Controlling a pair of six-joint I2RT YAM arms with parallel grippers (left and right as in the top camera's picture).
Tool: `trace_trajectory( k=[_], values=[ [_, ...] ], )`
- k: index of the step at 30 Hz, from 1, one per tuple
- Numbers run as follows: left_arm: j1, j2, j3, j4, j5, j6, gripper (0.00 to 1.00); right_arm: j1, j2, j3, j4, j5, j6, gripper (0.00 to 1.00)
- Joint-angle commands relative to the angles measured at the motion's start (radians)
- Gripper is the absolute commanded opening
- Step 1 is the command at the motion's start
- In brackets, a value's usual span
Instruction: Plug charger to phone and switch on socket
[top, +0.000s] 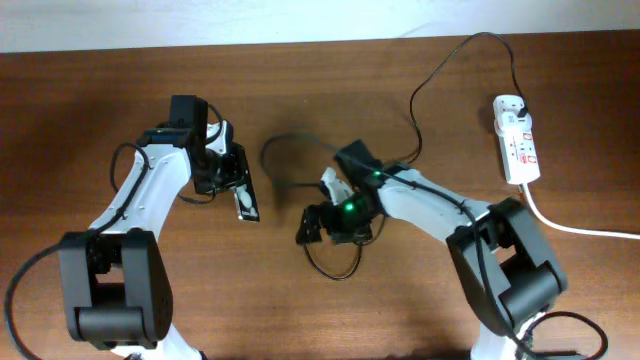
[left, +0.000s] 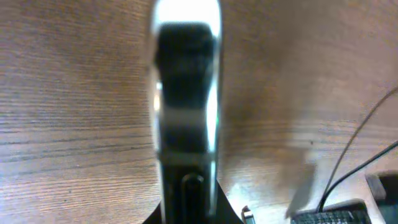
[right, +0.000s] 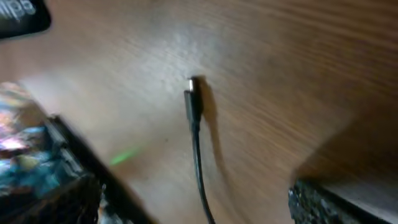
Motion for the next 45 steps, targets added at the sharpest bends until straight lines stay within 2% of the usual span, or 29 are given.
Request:
trace_trajectory(
  k=[1, 3, 7, 8, 11, 14, 17, 34, 37, 42, 45],
  values=[
    [0.005, -0.029, -0.002, -0.014, -0.143, -0.142, 0.0, 0.108, -0.006, 0.166, -0.154, 0.367, -0.045, 0.99],
    [0.005, -0.029, -0.002, -0.032, -0.183, -0.177, 0.0, 0.177, -0.006, 0.201, -0.183, 0.473, -0.045, 0.99],
    [0.005, -0.029, -0.004, -0.034, -0.183, -0.177, 0.0, 0.245, -0.006, 0.201, -0.153, 0.509, -0.062, 0.98],
    [0.005, -0.029, -0.005, -0.034, -0.183, -0.177, 0.0, 0.254, -0.006, 0.201, -0.153, 0.513, -0.071, 0.73],
    [0.005, -0.029, -0.008, -0.031, -0.182, -0.177, 0.0, 0.28, -0.006, 0.189, -0.147, 0.572, -0.07, 0.41],
    [0.005, -0.029, -0.008, -0.031, -0.182, -0.177, 0.0, 0.319, 0.0, 0.173, -0.136, 0.672, -0.07, 0.32],
    [0.005, -0.029, -0.008, -0.031, -0.183, -0.177, 0.0, 0.346, 0.005, 0.155, -0.117, 0.735, -0.015, 0.3],
    [0.005, -0.029, -0.008, -0.031, -0.182, -0.177, 0.0, 0.351, 0.092, 0.144, -0.08, 0.69, 0.006, 0.29],
    [0.005, -0.029, -0.008, -0.031, -0.182, -0.177, 0.0, 0.351, 0.092, 0.143, -0.08, 0.69, 0.006, 0.21],
    [0.005, -0.029, -0.008, -0.031, -0.182, -0.177, 0.0, 0.351, 0.092, 0.104, -0.064, 0.689, 0.014, 0.21],
    [0.005, -0.029, -0.008, -0.031, -0.182, -0.177, 0.0, 0.35, 0.091, 0.098, -0.057, 0.689, 0.031, 0.05]
  ],
)
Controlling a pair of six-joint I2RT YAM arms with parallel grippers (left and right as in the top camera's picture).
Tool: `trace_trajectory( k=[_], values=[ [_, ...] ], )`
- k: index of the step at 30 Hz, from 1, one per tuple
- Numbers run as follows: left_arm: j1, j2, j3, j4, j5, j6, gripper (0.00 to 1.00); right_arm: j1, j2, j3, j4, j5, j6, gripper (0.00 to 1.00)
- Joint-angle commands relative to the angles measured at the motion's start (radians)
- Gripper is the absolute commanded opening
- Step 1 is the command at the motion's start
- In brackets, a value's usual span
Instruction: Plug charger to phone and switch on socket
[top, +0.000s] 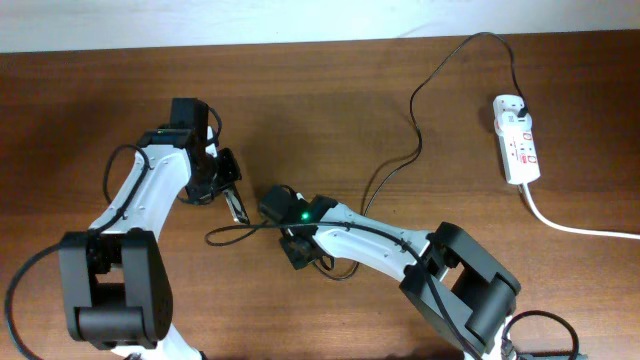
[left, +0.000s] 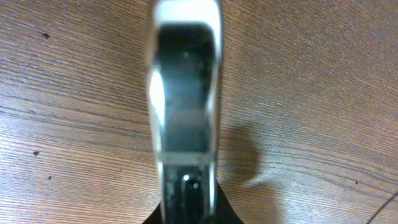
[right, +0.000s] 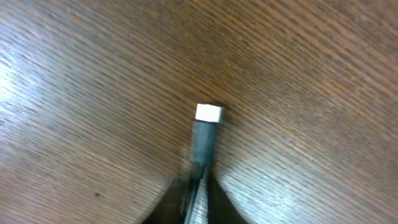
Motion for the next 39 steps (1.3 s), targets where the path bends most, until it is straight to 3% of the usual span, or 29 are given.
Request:
trace_trajectory(
  k=[1, 7, 10, 19, 23, 27, 30, 35, 39],
  values=[
    [0.005, -0.029, -0.003, 0.003, -0.006, -0.017, 0.0, 0.0, 0.015, -0.03, -0.002, -0.002, 0.022, 0.04],
    [0.005, -0.03, -0.003, 0.021, 0.036, 0.006, 0.0, -0.029, 0.002, -0.029, -0.012, -0.101, 0.014, 0.04],
    [0.025, -0.057, -0.003, 0.055, 0.204, 0.115, 0.0, -0.122, -0.068, -0.027, -0.009, -0.331, -0.083, 0.04],
    [0.213, -0.259, -0.038, 0.169, 0.708, 0.2, 0.0, -0.415, -0.161, -0.065, 0.006, -1.307, -0.584, 0.04],
    [0.24, -0.288, -0.178, 0.33, 0.877, 0.18, 0.0, -0.409, -0.161, -0.104, 0.014, -1.353, -0.634, 0.04],
    [0.239, -0.287, -0.385, 0.651, 0.9, -0.062, 0.0, -0.387, -0.161, -0.106, 0.075, -1.35, -0.565, 0.04],
    [0.239, -0.287, -0.481, 0.834, 0.899, -0.257, 0.0, -0.368, -0.161, -0.106, 0.18, -1.249, -0.371, 0.04],
    [0.248, -0.287, -0.492, 0.925, 0.916, -0.335, 0.0, -0.327, -0.161, -0.106, 0.38, -1.115, -0.098, 0.04],
    [0.264, -0.279, -0.492, 0.93, 0.926, -0.333, 0.0, -0.296, -0.161, -0.106, 0.422, -1.043, -0.03, 0.04]
  ],
)
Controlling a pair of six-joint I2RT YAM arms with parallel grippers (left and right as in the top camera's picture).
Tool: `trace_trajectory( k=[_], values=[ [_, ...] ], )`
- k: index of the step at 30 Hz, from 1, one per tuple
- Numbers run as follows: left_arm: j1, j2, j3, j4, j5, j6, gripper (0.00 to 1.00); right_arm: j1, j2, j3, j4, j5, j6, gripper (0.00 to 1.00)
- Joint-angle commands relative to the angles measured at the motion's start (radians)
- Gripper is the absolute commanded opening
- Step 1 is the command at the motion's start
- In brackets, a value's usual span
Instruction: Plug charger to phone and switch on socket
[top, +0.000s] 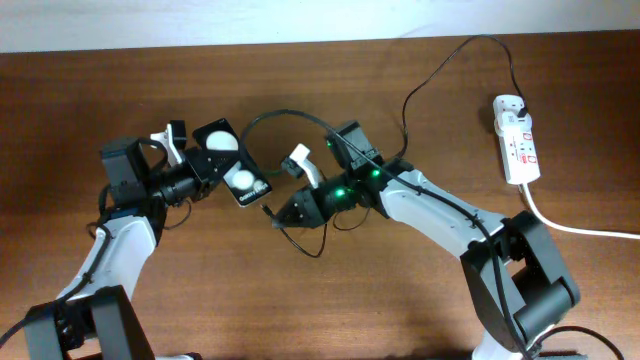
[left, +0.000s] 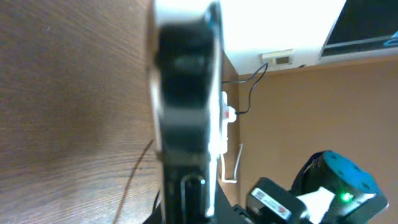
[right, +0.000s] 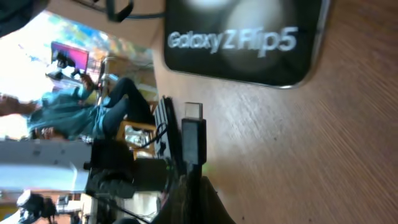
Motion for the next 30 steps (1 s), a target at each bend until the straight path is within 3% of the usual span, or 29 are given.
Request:
trace_trajectory(
  k=[1, 9, 30],
  values=[
    [0.024, 0.003, -0.001, 0.009, 0.052, -0.028, 0.0, 0.042, -0.013, 0.005, 0.006, 0.082, 0.089, 0.04],
    [0.09, 0.109, -0.001, 0.171, 0.311, 0.012, 0.0, 0.071, -0.013, 0.005, 0.079, 0.108, 0.089, 0.04],
    [0.092, 0.137, -0.001, 0.173, 0.314, 0.012, 0.0, 0.1, -0.013, 0.005, 0.148, 0.265, 0.086, 0.04]
  ],
)
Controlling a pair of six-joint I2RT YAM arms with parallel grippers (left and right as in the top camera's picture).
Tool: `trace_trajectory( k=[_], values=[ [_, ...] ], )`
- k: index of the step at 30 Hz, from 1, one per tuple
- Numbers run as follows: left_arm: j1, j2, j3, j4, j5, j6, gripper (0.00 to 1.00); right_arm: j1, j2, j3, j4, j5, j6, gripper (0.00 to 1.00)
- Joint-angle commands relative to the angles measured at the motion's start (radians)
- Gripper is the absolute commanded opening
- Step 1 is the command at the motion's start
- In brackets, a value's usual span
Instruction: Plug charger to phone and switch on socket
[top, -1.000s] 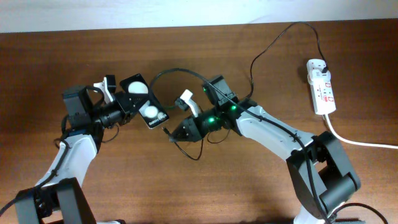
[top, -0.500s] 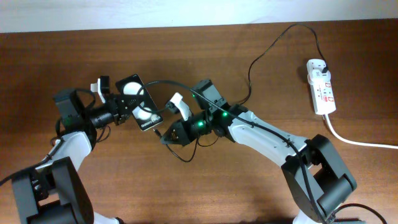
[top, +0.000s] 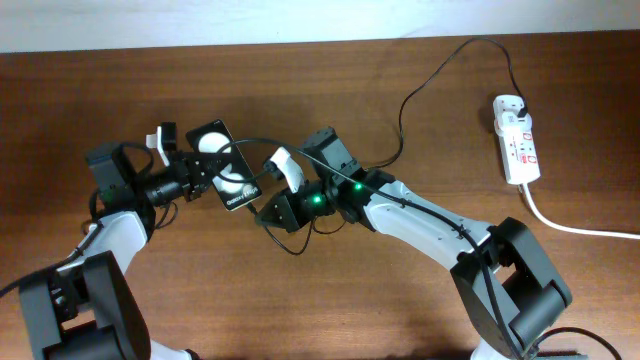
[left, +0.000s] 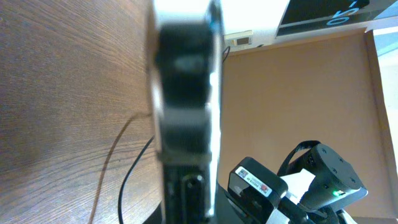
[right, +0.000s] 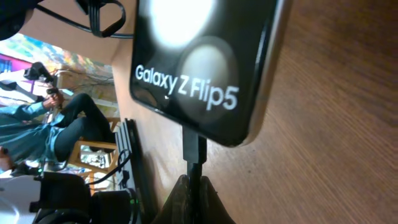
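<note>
My left gripper (top: 205, 172) is shut on the black phone (top: 224, 168), holding it tilted above the table. In the left wrist view the phone (left: 184, 93) stands edge-on between the fingers. The right wrist view shows its cover (right: 208, 68) reading "Galaxy Z Flip5". My right gripper (right: 194, 194) is shut on the black charger plug (right: 194, 150). The plug's front end meets the phone's lower edge and its metal tip is hidden there. The black cable (top: 415, 85) runs to the white power strip (top: 517, 140) at the far right.
The wooden table (top: 400, 310) carries loops of slack cable (top: 290, 245) under my right gripper. A white lead (top: 580, 228) leaves the power strip toward the right edge. My right arm (left: 298, 180) shows close beside the phone in the left wrist view.
The plug stood a short way off the phone's lower edge with its metal tip showing; now it sits against that edge, tip hidden. Both grippers have shifted a little left.
First my left gripper held the phone low over the table while the plug lay loose below my right gripper. Then the right gripper was shut on the plug. Later the phone was raised and turned toward the plug, and now the plug meets the phone's edge.
</note>
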Motion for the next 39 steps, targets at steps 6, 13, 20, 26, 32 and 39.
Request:
trace_trajectory(
  k=[6, 13, 20, 26, 32, 39],
  values=[
    [0.004, 0.005, 0.002, 0.024, 0.033, 0.016, 0.0, 0.005, -0.013, 0.005, -0.052, -0.026, -0.01, 0.04],
    [0.003, 0.005, 0.002, 0.024, 0.025, 0.019, 0.0, 0.006, -0.013, 0.005, -0.053, -0.06, -0.1, 0.04],
    [0.004, 0.005, 0.002, 0.021, 0.006, 0.02, 0.0, 0.005, -0.013, 0.005, -0.05, 0.046, -0.083, 0.04],
    [0.003, 0.005, 0.002, 0.021, -0.003, 0.02, 0.0, 0.006, -0.013, 0.005, -0.032, 0.003, -0.074, 0.04],
    [0.004, 0.005, 0.002, 0.02, -0.028, 0.02, 0.0, 0.006, -0.013, 0.005, -0.04, -0.052, -0.074, 0.04],
    [0.003, 0.005, 0.002, 0.013, -0.026, 0.019, 0.0, 0.006, -0.013, 0.005, -0.016, -0.007, -0.066, 0.04]
  ],
)
